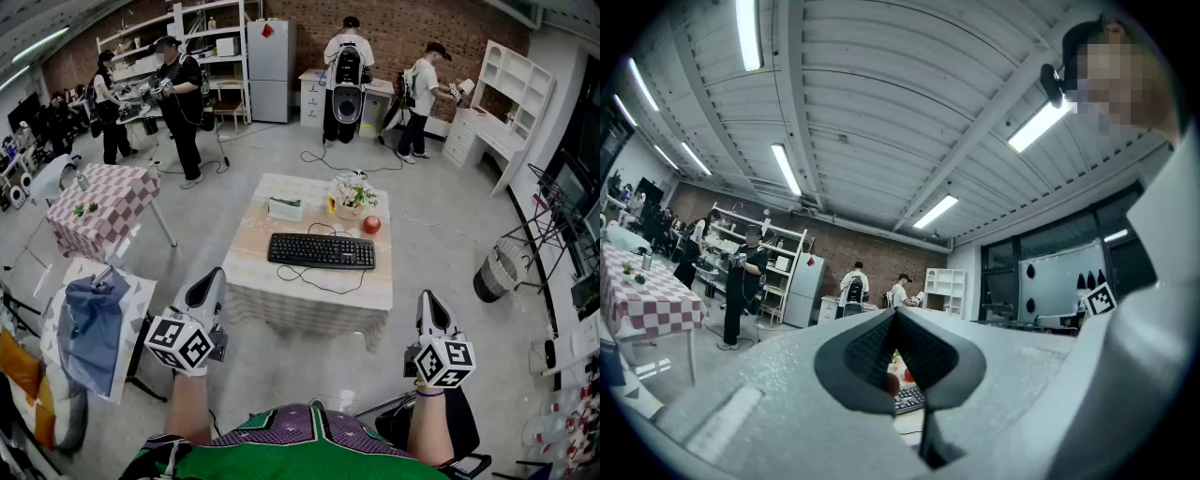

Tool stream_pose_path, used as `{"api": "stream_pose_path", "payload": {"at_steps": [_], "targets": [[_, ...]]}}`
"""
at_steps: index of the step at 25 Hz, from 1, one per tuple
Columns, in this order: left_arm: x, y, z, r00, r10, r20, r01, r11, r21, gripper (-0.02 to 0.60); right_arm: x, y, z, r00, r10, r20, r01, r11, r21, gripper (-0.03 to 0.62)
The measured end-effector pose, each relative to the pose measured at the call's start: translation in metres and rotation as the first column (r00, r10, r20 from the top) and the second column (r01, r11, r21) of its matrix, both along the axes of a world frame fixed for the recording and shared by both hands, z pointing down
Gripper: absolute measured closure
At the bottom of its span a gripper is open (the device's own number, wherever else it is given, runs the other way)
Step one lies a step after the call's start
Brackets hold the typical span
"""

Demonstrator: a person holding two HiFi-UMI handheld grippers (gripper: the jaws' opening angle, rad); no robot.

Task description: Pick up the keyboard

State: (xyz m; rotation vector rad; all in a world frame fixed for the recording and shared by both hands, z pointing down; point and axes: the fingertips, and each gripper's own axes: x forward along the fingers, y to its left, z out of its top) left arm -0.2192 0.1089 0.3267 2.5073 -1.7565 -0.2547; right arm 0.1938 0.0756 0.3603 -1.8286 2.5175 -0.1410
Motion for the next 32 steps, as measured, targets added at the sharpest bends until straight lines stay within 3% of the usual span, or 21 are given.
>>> {"api": "stream_pose_path", "payload": {"at_steps": [13, 32], "targets": [[-0.008, -0.001, 0.004, 0.999, -0.027, 0.02, 0.027, 1.0, -0.011, 0.565, -0.008, -0.001, 0.003, 1.0, -0.004, -0.02, 0.004, 1.0, -0.002, 0.595], [0.015, -0.011, 0.003, 1.0, -0.009, 0.009, 0.009, 1.0, -0.012, 0.565, -0.001, -0.019, -0.001, 0.996, -0.077, 0.043, 0.076, 0.997, 0.007, 0.594]]}}
